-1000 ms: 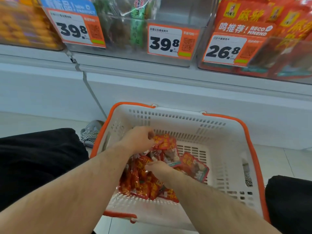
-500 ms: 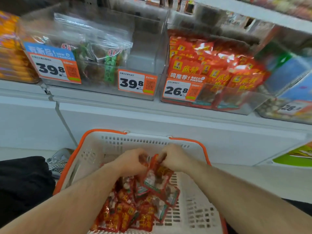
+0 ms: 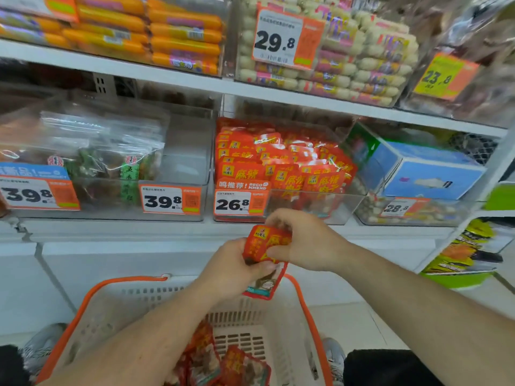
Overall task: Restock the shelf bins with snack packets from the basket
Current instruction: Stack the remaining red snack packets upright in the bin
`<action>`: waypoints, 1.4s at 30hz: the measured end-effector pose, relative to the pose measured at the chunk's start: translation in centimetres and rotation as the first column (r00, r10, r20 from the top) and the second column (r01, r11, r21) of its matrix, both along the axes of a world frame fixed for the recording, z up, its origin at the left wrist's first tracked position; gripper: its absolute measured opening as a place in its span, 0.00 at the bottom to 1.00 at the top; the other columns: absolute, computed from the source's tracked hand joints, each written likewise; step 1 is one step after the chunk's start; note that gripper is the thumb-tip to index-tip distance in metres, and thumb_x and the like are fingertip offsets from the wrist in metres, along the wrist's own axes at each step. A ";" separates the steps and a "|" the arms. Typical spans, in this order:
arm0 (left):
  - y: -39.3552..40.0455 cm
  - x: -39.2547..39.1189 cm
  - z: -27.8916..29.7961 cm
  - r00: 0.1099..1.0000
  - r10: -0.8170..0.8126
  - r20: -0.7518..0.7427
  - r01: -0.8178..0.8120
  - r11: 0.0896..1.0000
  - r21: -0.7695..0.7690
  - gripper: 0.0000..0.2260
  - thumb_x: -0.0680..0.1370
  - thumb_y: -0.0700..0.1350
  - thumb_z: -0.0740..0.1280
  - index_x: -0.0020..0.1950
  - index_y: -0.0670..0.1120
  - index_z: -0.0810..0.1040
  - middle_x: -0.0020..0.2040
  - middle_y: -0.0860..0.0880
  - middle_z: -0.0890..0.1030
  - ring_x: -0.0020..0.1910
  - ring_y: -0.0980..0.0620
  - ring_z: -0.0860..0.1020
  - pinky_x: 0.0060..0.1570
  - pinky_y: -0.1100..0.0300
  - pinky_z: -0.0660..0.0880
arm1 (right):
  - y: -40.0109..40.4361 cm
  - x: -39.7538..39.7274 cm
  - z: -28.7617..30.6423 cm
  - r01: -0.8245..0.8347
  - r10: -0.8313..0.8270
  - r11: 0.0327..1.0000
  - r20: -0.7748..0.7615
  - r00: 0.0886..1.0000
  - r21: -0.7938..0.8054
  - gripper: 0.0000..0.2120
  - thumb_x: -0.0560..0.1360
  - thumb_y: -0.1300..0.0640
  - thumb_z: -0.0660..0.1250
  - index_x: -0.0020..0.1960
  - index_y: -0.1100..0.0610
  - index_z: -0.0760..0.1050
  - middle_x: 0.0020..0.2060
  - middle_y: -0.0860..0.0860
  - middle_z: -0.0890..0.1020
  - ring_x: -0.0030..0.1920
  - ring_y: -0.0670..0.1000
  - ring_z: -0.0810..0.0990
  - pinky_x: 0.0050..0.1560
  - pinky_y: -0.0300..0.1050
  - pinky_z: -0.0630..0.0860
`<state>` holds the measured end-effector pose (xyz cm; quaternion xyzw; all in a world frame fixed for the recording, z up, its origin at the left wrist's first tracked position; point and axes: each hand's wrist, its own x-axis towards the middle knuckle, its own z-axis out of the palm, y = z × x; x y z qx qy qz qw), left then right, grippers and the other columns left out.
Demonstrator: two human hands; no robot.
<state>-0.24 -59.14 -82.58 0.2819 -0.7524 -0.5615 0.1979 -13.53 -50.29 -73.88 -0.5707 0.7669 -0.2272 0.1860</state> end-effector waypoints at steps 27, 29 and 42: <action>-6.1 -5.9 5.1 0.753 0.656 -0.049 -0.399 0.396 -0.827 0.52 0.59 0.69 0.76 0.74 0.44 0.62 0.76 0.39 0.60 0.66 0.34 0.68 0.60 0.40 0.68 | -0.4 -14.3 4.8 0.546 -0.762 0.611 -0.239 0.602 -0.573 0.07 0.78 0.51 0.65 0.47 0.54 0.76 0.36 0.50 0.77 0.44 0.59 0.76 0.48 0.51 0.69; -6.1 -5.9 5.1 0.748 0.662 -0.050 -0.395 0.384 -0.834 0.52 0.59 0.69 0.76 0.73 0.44 0.62 0.76 0.39 0.61 0.65 0.34 0.69 0.60 0.40 0.68 | -1.1 -15.1 4.5 0.568 -0.739 0.670 -0.350 0.576 -0.479 0.08 0.79 0.50 0.64 0.46 0.54 0.75 0.35 0.49 0.76 0.46 0.59 0.76 0.50 0.51 0.66; -5.8 -5.9 5.4 0.735 0.678 0.003 -0.373 0.407 -0.834 0.52 0.60 0.71 0.74 0.74 0.46 0.59 0.77 0.41 0.57 0.67 0.36 0.67 0.64 0.41 0.66 | -5.2 -16.9 3.2 0.597 -0.446 0.785 -0.821 0.357 -0.167 0.15 0.74 0.52 0.68 0.61 0.47 0.77 0.64 0.58 0.68 0.68 0.62 0.64 0.68 0.59 0.62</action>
